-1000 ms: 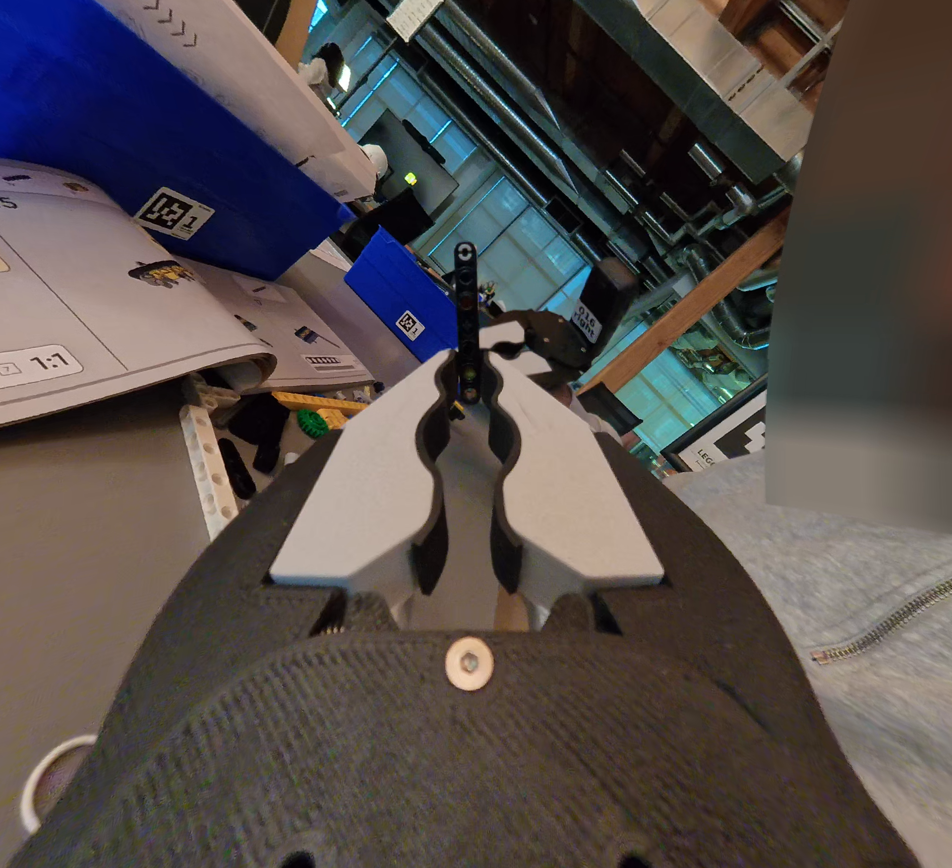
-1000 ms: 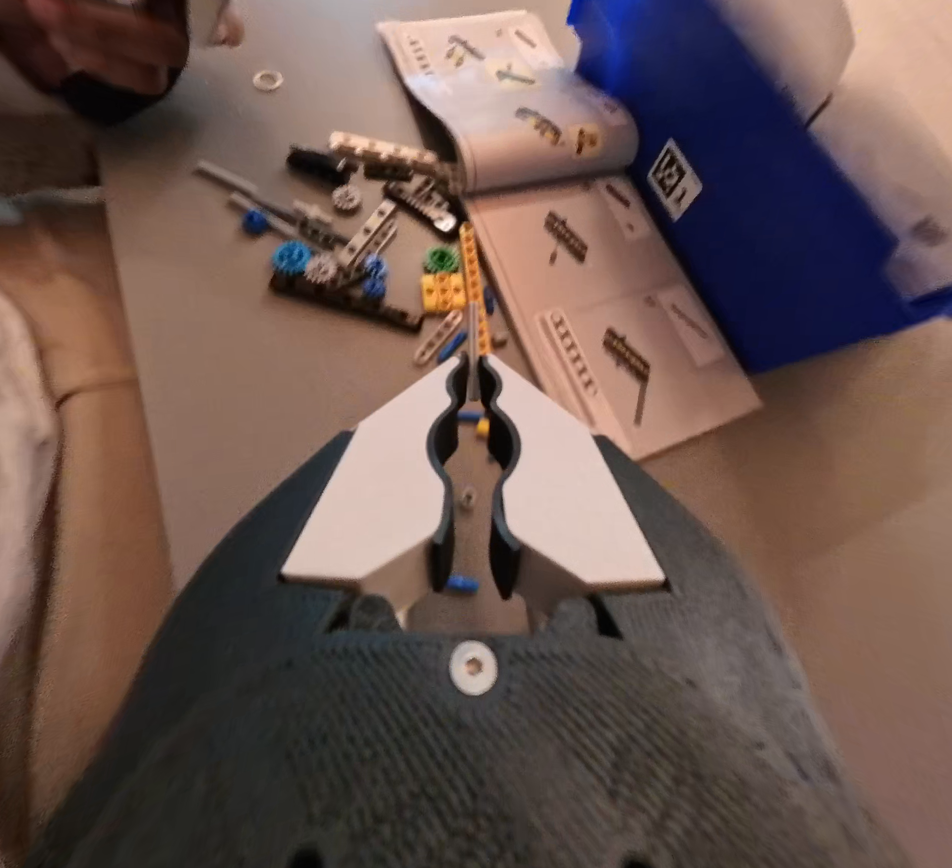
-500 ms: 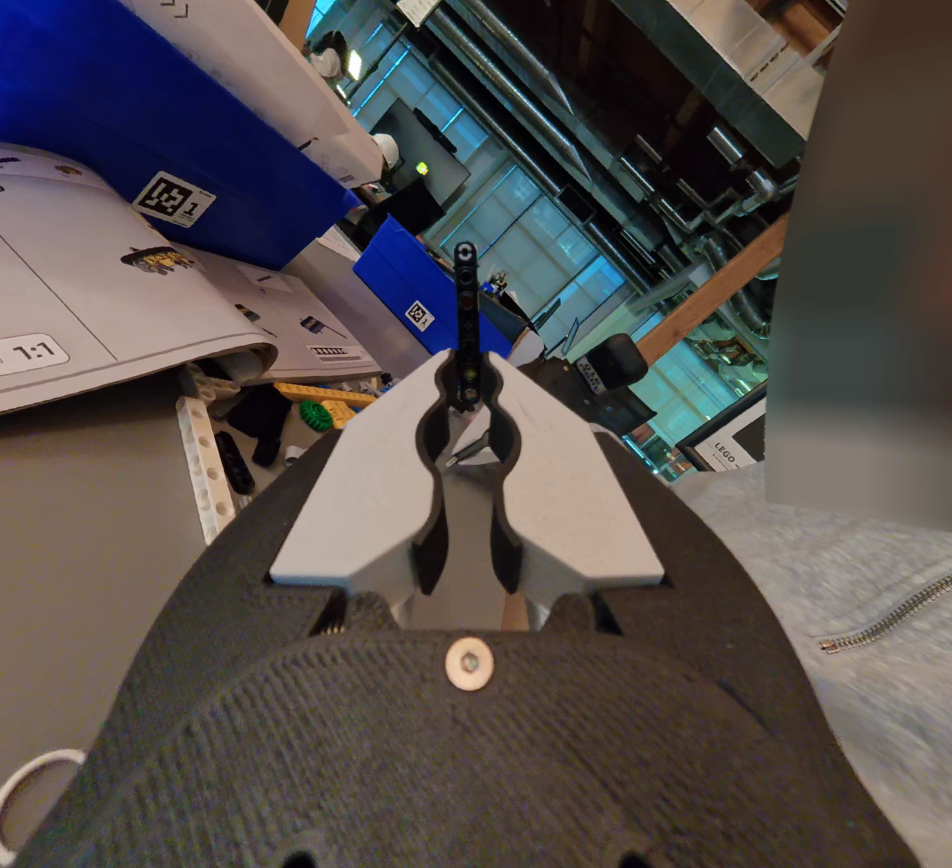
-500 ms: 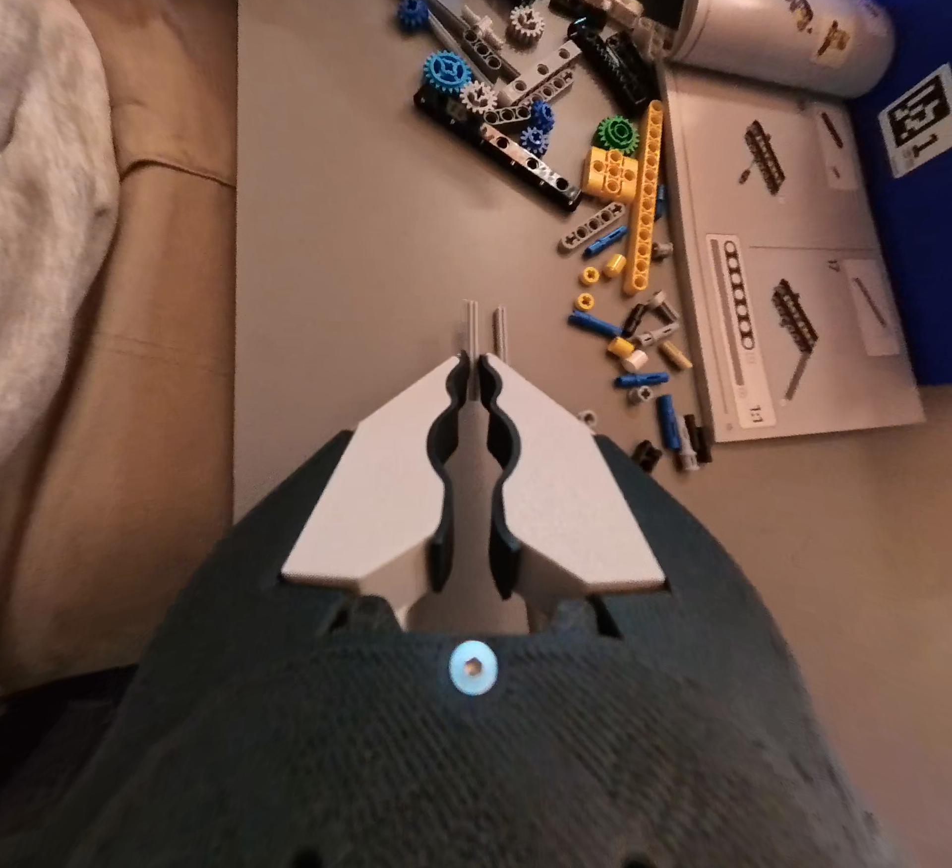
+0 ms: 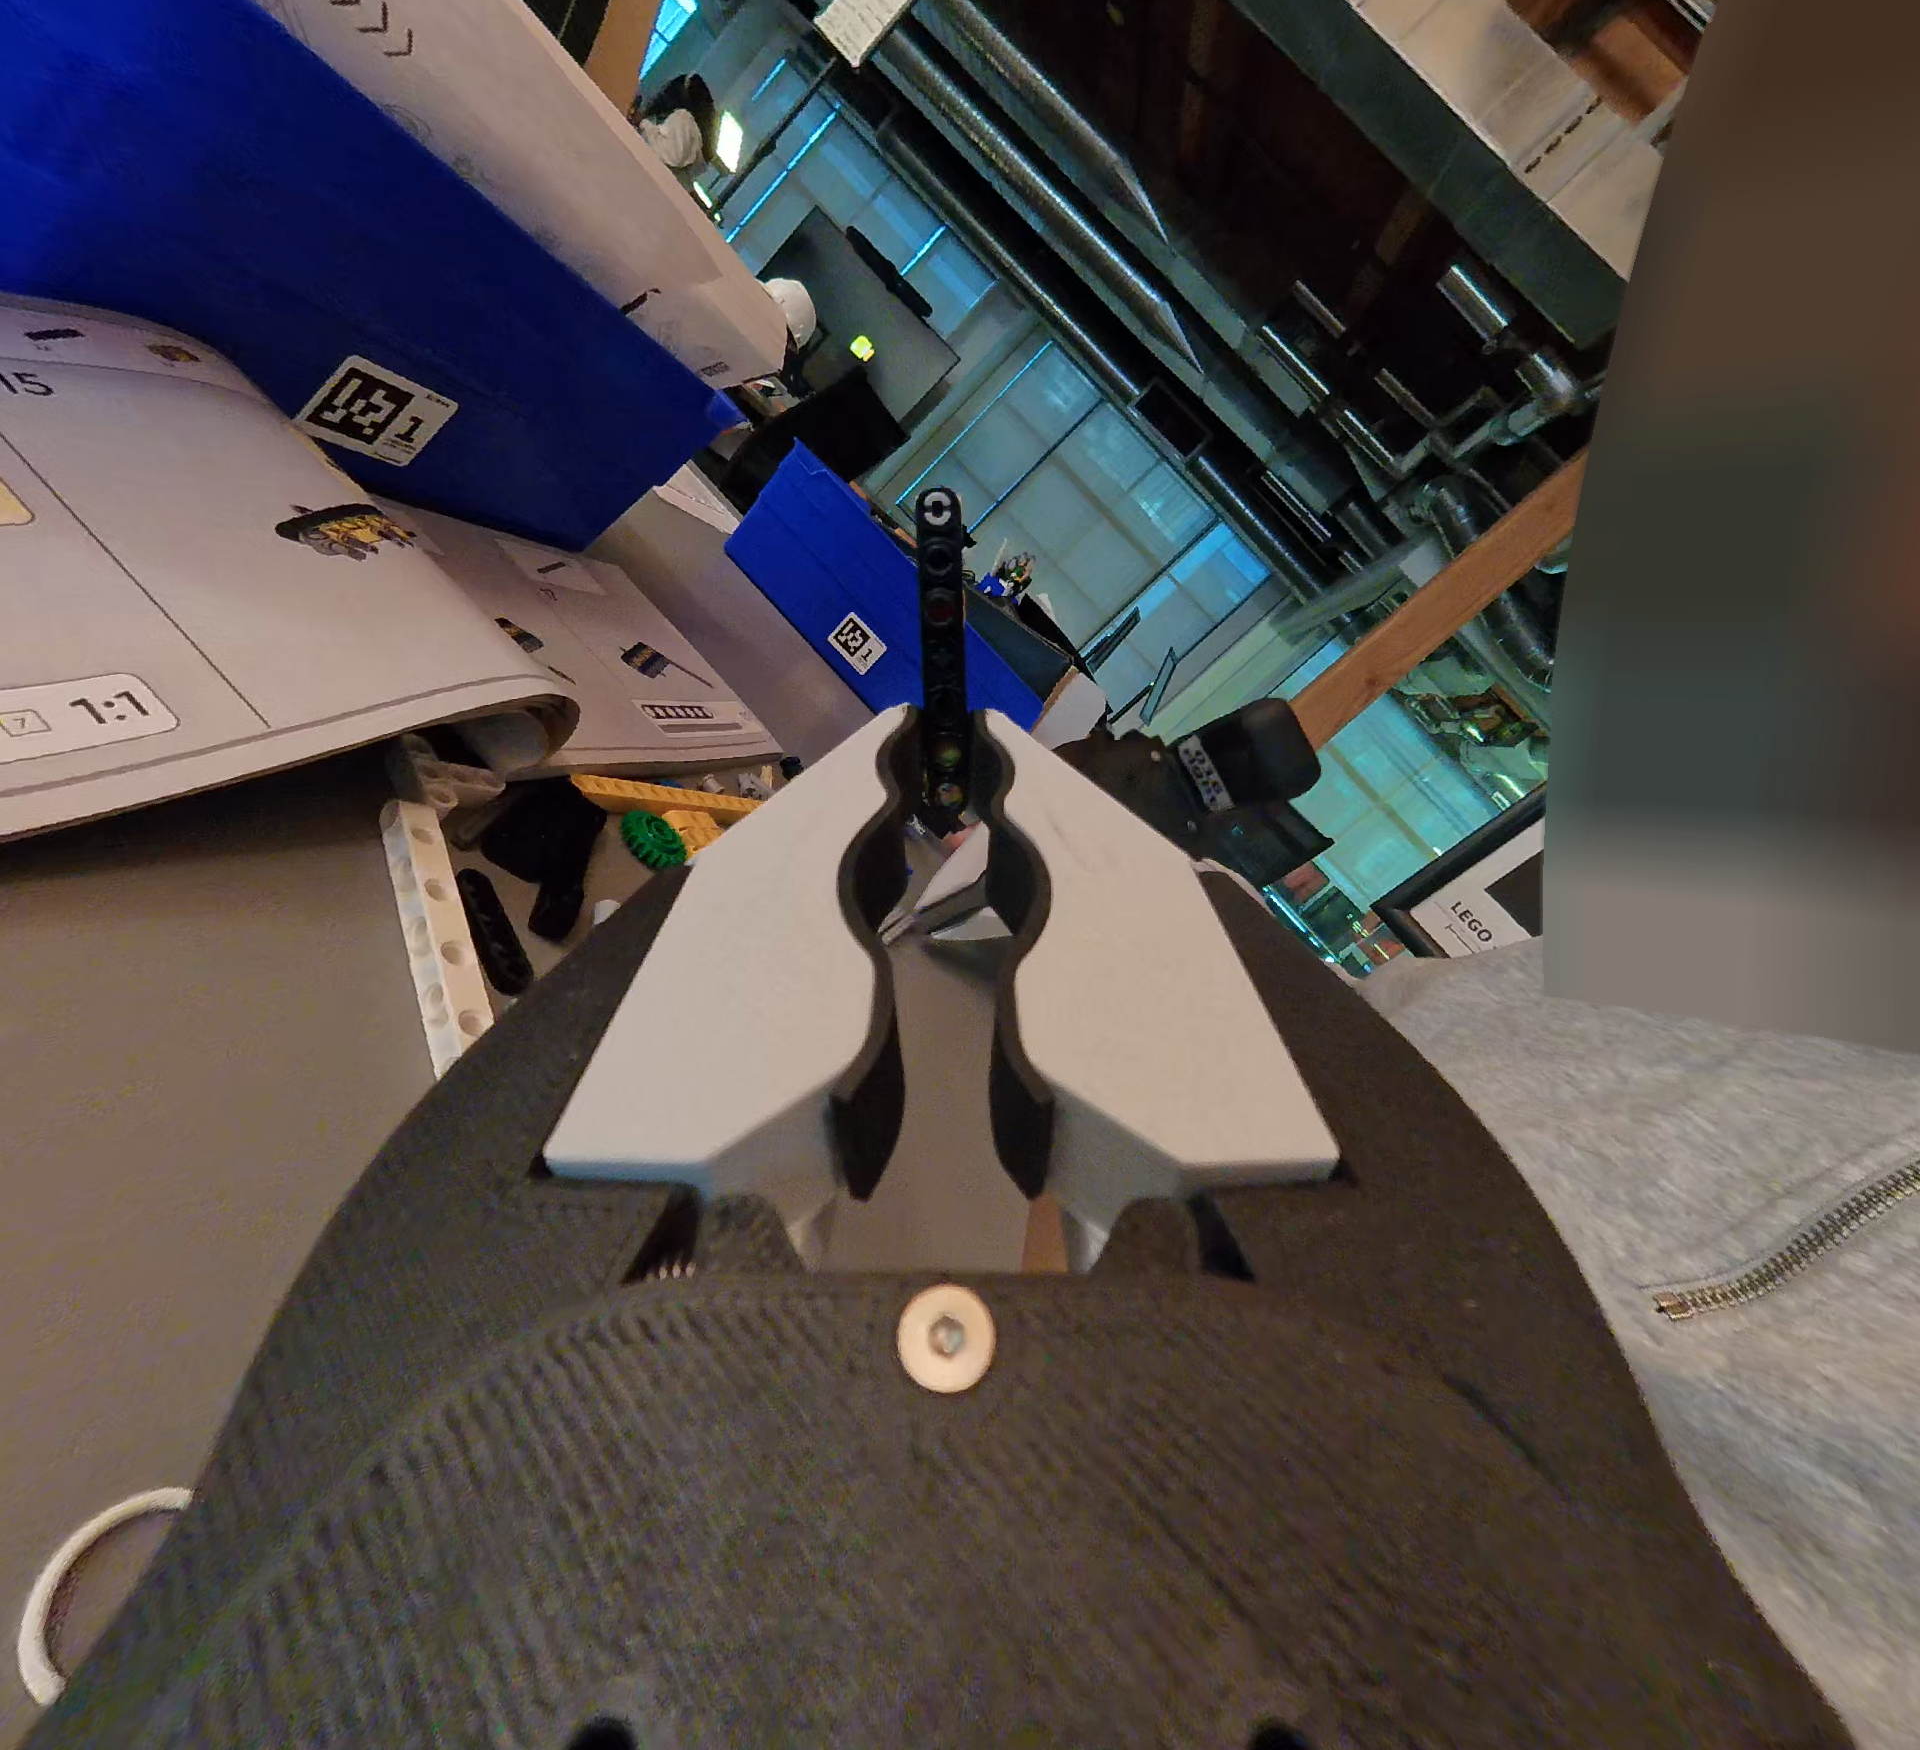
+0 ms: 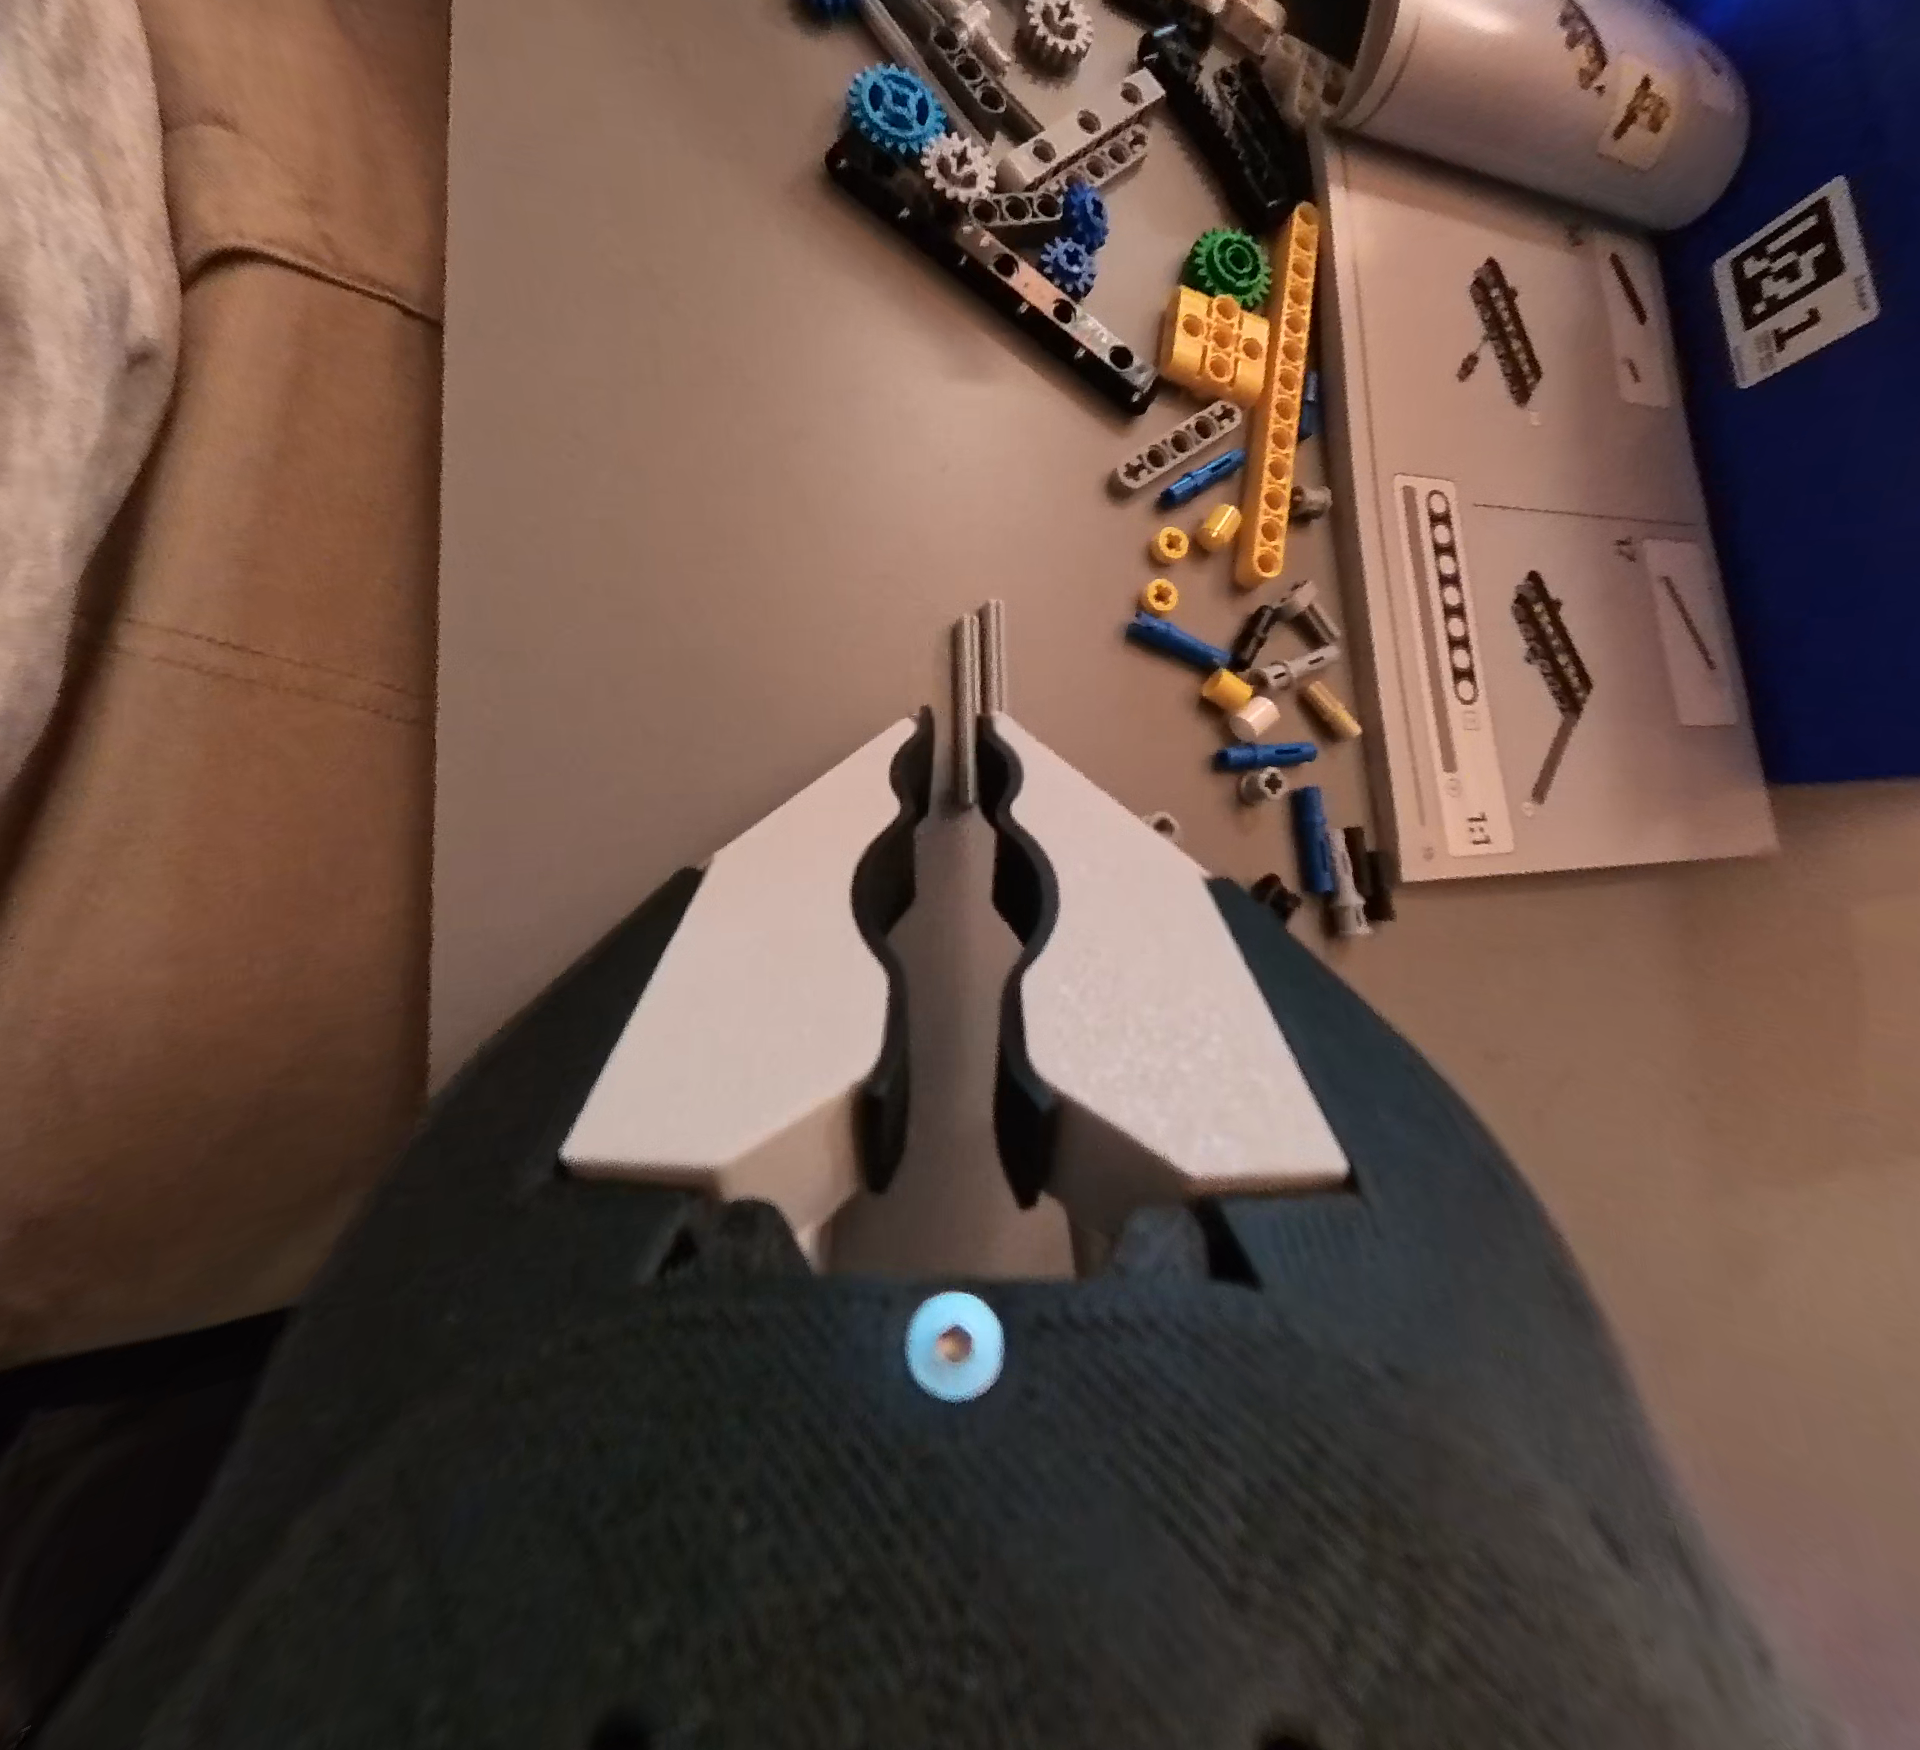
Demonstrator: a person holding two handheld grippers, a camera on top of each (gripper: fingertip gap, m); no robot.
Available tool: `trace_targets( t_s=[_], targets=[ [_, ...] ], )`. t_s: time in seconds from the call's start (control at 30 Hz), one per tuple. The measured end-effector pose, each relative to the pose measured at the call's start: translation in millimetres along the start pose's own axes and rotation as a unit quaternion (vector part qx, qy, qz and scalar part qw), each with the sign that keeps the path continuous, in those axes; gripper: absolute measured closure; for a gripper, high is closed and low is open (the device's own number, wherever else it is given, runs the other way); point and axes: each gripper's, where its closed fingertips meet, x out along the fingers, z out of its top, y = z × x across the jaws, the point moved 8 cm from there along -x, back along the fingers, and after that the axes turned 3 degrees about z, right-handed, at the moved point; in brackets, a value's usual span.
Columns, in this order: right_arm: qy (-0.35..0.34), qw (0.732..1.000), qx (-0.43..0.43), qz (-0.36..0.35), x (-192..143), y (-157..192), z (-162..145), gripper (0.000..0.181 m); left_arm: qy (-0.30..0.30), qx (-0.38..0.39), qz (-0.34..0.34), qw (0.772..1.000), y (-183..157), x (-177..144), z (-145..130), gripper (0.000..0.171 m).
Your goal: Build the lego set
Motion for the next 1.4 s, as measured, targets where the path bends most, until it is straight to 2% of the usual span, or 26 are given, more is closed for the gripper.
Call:
trace_targets(
  t_s=[0.3,0.53,1.1,1.4],
  targets=[
    [0.007,0.997,0.066,-0.051,-13.8,-0.3,-11.4,0.173,0.000,-0.003,-0.003,1.000,0.2,0.1,0.0,0.165],
    [0.029,0.996,0.068,-0.049,-2.2,1.9,-12.0,0.181,0.000,-0.003,-0.002,1.000,0.1,0.5,-0.4,0.165],
    [0.026,0.997,0.070,-0.033,0.5,3.8,-8.4,0.181,-0.001,-0.004,-0.002,1.000,1.0,0.4,0.1,0.165],
    [-0.006,0.997,0.069,-0.023,2.4,9.4,7.5,0.181,-0.002,-0.003,-0.003,1.000,0.9,0.5,0.3,0.165]
  ],
)
